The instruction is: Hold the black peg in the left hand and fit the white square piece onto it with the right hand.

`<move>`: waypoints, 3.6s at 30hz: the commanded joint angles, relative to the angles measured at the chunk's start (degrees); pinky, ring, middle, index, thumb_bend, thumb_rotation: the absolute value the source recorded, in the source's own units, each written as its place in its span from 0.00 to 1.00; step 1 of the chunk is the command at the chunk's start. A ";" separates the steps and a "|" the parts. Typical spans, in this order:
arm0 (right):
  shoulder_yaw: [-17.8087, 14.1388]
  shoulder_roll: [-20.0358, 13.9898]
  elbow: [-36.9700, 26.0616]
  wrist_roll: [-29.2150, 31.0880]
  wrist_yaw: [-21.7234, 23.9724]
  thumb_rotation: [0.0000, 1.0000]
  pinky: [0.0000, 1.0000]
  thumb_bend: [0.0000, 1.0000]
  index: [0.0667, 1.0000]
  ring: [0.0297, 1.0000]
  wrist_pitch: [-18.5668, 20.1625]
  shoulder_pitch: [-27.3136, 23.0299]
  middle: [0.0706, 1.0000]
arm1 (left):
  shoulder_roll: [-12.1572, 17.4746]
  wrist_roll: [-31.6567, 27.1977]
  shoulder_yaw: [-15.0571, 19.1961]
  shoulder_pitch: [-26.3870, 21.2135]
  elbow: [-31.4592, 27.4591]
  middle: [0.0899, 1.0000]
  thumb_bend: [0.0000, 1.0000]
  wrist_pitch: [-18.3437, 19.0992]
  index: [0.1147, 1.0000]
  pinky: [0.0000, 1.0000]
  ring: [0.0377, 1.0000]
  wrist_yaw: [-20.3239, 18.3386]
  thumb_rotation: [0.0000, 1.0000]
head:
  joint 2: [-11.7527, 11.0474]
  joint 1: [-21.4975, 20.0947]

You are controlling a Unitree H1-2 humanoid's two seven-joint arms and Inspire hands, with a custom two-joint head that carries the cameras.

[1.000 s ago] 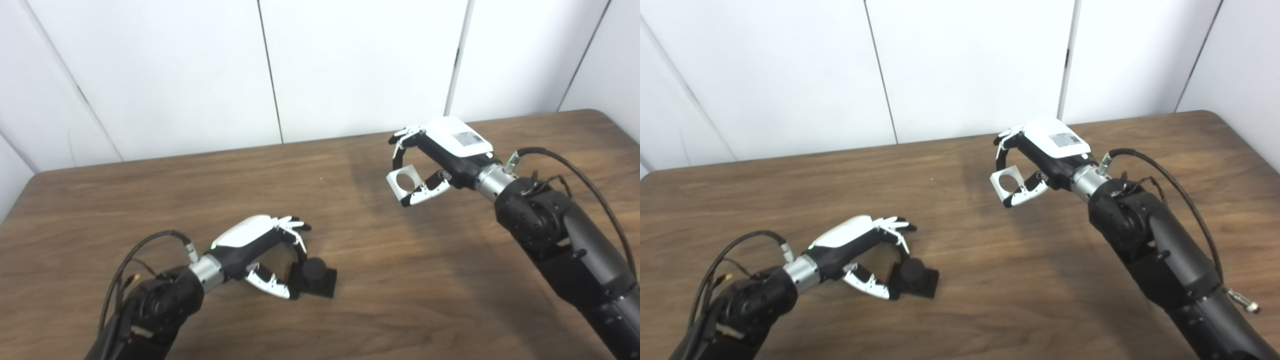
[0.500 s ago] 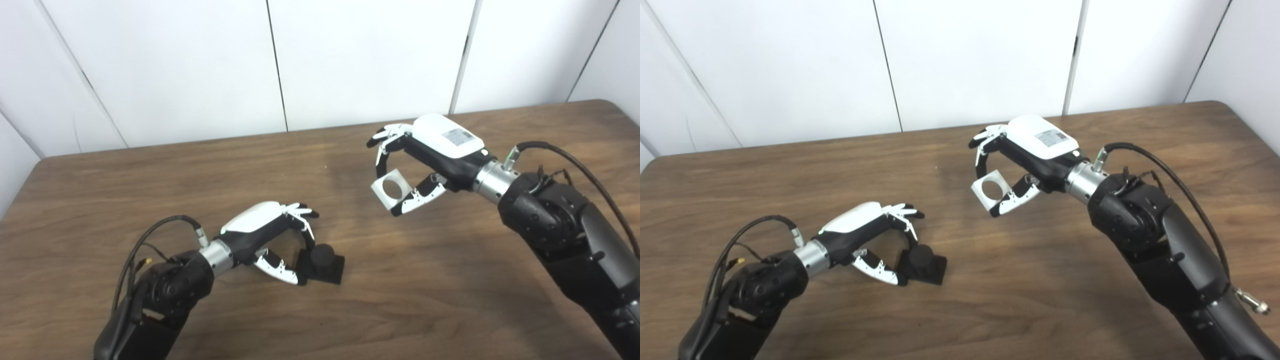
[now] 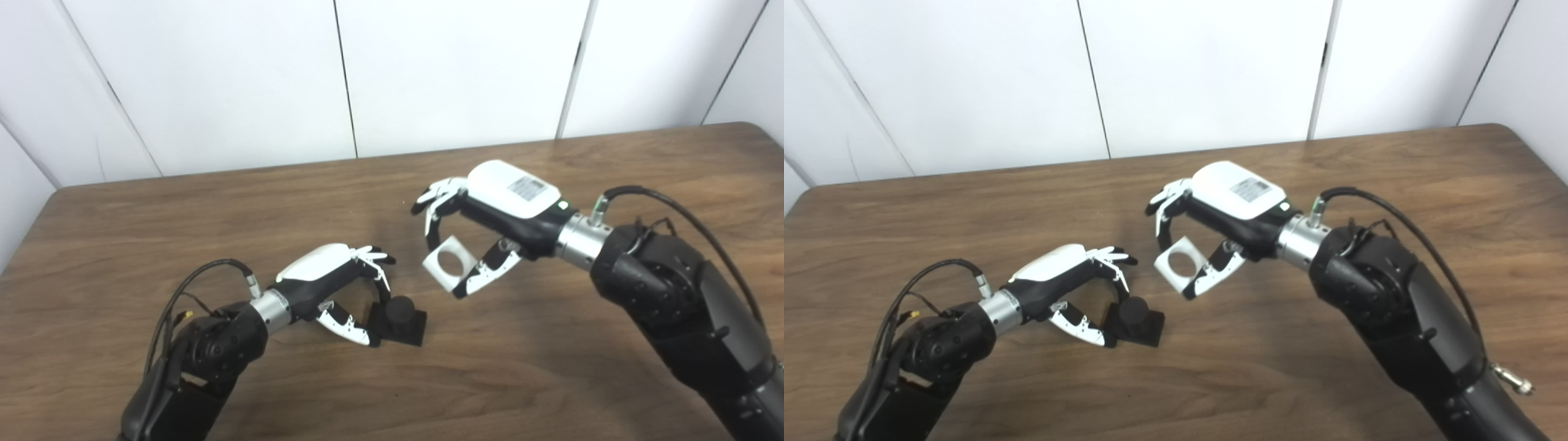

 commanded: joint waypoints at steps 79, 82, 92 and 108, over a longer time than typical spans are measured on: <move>5.30 4.15 8.73 -4.64 1.95 0.14 0.77 0.52 0.45 0.84 -7.85 -2.01 0.80 | -0.76 1.80 -1.35 -0.49 -1.96 0.90 0.52 0.07 0.43 0.98 0.99 0.29 0.08 | 1.20 0.99; 5.45 3.85 8.61 -4.97 2.11 0.14 0.78 0.52 0.45 0.85 -7.88 -1.96 0.80 | -0.66 1.77 -1.31 -0.46 -1.83 0.91 0.52 -0.03 0.43 0.98 0.99 0.33 0.08 | 1.27 0.94; 5.77 3.77 8.40 -5.94 3.20 0.15 0.79 0.52 0.45 0.86 -6.37 -1.58 0.81 | -0.78 1.77 -1.29 -0.56 -2.11 0.92 0.52 0.68 0.43 0.98 1.00 -0.03 0.08 | 1.35 0.92; 6.07 3.45 7.69 -6.95 4.53 0.30 0.81 0.75 0.62 0.86 -4.44 -1.02 0.84 | -0.94 1.59 -1.52 -0.45 -2.11 0.92 0.52 0.56 0.43 0.99 0.99 0.30 0.08 | 1.59 0.67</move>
